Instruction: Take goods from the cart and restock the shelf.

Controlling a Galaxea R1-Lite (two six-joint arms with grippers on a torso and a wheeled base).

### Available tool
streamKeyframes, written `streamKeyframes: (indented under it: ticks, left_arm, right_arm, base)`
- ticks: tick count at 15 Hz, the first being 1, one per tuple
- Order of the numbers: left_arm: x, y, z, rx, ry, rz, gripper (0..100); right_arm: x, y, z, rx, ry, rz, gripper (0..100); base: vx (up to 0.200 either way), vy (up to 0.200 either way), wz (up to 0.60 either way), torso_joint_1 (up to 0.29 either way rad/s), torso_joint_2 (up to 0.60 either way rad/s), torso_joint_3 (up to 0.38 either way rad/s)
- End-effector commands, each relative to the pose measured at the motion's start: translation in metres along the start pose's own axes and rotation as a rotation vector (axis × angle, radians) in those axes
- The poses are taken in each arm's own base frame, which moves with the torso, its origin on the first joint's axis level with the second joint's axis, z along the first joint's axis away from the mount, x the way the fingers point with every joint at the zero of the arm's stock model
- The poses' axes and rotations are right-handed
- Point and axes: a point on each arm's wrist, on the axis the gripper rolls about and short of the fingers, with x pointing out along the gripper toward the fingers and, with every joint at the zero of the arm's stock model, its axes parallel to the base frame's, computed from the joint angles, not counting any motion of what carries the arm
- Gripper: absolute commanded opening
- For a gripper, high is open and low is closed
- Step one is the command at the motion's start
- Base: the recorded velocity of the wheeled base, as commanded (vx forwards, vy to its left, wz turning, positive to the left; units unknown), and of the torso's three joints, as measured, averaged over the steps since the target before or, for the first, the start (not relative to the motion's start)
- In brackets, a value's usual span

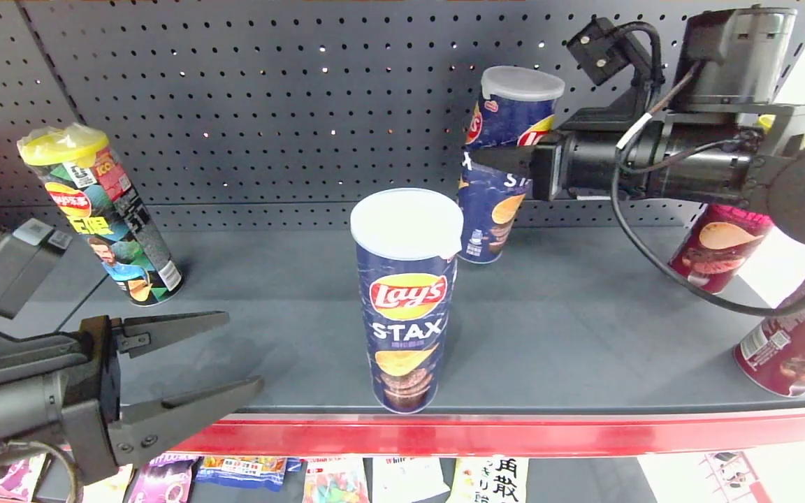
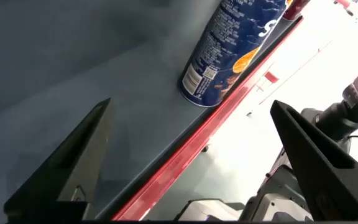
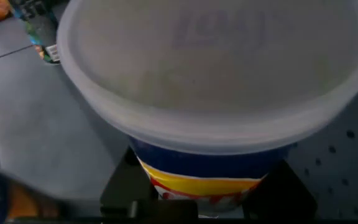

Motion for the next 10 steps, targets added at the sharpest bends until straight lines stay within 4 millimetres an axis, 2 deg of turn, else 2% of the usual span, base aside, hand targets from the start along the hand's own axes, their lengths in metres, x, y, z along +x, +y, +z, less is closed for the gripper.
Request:
streamKeyframes:
  ticks: [1,7,10]
  left_arm:
    - [-0.003,-0.002,0.0,0.005,-0.009,0.001,100]
    - [-0.003,-0.002,0.001,0.006,-0.01,0.003,100]
    - [-0.003,-0.002,0.001,0.006,-0.01,0.003,100]
  right_arm:
    - [0.026,-0.007,-0.014,0.01,0.028,0.007,0]
    - [0.034,0.007,-0.015,0.011,0.032,0.046,0]
    - [0.018,0.017,-0.012,0.011,0.04,0.058,0]
  base:
    - [0.0,0.0,0.0,0.0,0.0,0.0]
    - [0.0,0.0,0.0,0.0,0.0,0.0]
    - [0.0,0.0,0.0,0.0,0.0,0.0]
